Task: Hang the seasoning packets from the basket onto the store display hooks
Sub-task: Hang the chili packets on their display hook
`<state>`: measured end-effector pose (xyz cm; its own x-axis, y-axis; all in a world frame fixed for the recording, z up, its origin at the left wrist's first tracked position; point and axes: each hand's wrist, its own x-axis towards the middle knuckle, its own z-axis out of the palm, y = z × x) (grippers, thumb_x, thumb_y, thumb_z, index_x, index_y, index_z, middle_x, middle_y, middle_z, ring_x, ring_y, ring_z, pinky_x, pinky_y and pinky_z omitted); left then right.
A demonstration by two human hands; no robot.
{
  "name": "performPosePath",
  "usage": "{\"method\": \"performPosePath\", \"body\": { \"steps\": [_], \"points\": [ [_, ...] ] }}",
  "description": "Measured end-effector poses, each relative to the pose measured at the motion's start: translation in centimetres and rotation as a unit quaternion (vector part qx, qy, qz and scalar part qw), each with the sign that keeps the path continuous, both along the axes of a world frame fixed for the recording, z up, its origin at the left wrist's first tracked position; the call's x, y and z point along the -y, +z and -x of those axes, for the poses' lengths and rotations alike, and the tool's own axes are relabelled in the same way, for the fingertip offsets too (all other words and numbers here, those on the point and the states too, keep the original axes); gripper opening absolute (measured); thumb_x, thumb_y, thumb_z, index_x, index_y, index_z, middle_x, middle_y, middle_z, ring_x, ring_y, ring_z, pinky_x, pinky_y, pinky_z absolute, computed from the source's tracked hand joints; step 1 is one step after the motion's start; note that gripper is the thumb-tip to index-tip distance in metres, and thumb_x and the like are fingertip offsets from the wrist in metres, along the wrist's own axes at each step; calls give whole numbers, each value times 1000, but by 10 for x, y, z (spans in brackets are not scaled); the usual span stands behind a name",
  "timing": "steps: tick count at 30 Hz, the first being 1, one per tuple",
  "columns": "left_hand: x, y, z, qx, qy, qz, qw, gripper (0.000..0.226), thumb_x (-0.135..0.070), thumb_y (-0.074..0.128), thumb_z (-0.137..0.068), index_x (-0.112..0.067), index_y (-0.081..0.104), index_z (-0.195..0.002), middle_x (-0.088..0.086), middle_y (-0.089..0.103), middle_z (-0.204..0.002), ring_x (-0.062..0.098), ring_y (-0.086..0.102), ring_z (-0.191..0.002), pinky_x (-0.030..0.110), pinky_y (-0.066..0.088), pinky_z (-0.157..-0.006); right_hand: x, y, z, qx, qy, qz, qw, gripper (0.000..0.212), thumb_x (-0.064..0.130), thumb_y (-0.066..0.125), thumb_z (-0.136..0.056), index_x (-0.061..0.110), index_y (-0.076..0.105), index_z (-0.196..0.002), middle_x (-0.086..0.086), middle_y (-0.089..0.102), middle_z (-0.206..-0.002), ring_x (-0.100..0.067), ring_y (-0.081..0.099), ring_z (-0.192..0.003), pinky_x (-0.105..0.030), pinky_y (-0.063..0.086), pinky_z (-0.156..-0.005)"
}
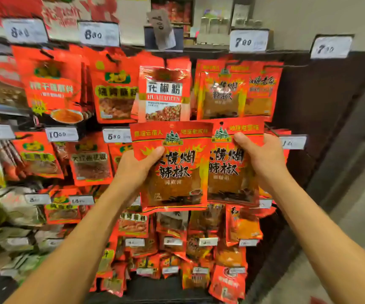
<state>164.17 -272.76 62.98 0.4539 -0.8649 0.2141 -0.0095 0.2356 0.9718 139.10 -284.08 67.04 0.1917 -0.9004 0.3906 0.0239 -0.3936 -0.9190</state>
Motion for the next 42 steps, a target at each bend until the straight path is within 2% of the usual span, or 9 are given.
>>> {"method": "performPosePath", "body": {
  "steps": [6, 9, 13, 19, 25, 30, 32, 36, 42],
  "points": [
    [41, 54, 24, 29, 24, 62, 997, 6, -33, 74, -90, -38, 77, -93, -4, 80, -95, 19, 76, -91, 34, 61, -73, 44, 47, 16, 37, -29, 54, 997, 6, 39, 75, -84, 38, 78, -78, 6, 78, -80, -13, 76, -74, -34, 59, -66],
    [65, 73, 39, 57, 29, 73, 995, 23, -26, 73, -90, -49, 74, -88, -6, 79, -94, 15, 76, -88, 38, 60, -78, 77, 71, 15, 52, -52, 48, 996, 16, 33, 77, -83, 27, 75, -68, 5, 75, -70, -18, 72, -67, -50, 62, -69],
    [93, 89, 47, 55, 61, 67, 994, 4, -32, 77, -82, -30, 79, -85, -4, 80, -89, 13, 76, -82, 46, 59, -89, 109, 98, 7, 61, -74, 51, 994, 28, 43, 77, -70, 19, 64, -65, 0, 66, -66, -22, 60, -66, -64, 54, -78],
    [114, 110, 54, 20, 41, 57, 997, 47, -60, 80, -61, -28, 78, -95, 3, 80, -95, 22, 77, -89, 51, 58, -90, 127, 113, -2, 54, -92, 89, 990, 38, 41, 76, -73, 4, 67, -69, -7, 74, -71, -25, 69, -66, -56, 56, -77],
    [124, 118, 53, 34, 44, 50, 997, 32, -50, 77, -75, -26, 77, -96, 3, 80, -94, 22, 77, -88, 53, 58, -89, 134, 117, -6, 60, -92, 83, 990, 22, 31, 77, -81, 17, 69, -66, -4, 76, -75, -33, 73, -78, -54, 58, -78],
    [126, 124, 53, 42, 47, 47, 997, 22, -40, 73, -90, -22, 75, -101, 1, 80, -96, 22, 76, -91, 51, 57, -91, 135, 125, -16, 59, -92, 33, 993, 28, 24, 74, -77, -3, 68, -80, -19, 75, -86, -42, 72, -86, -61, 56, -78],
    [126, 127, 53, 44, 51, 49, 997, 20, -38, 72, -91, -21, 75, -101, 0, 80, -95, 20, 76, -90, 49, 58, -91, 135, 127, -21, 52, -86, 19, 995, 17, 22, 73, -77, 8, 68, -68, -18, 76, -83, -43, 72, -86, -61, 57, -76],
    [124, 127, 51, 47, 52, 44, 997, 22, -39, 72, -91, -20, 74, -102, 1, 80, -95, 20, 76, -89, 49, 58, -90, 132, 124, -25, 48, -95, -6, 994, 27, 24, 73, -74, 20, 58, -51, -20, 75, -82, -42, 72, -83, -61, 57, -74],
    [125, 124, 43, 45, 52, 51, 996, 24, -42, 73, -90, -22, 75, -103, 1, 80, -96, 20, 76, -90, 50, 57, -91, 133, 120, -22, 87, -88, -3, 992, 13, 29, 72, -73, 16, 69, -73, -24, 73, -87, -42, 73, -81, -64, 55, -75]
  ]
}}
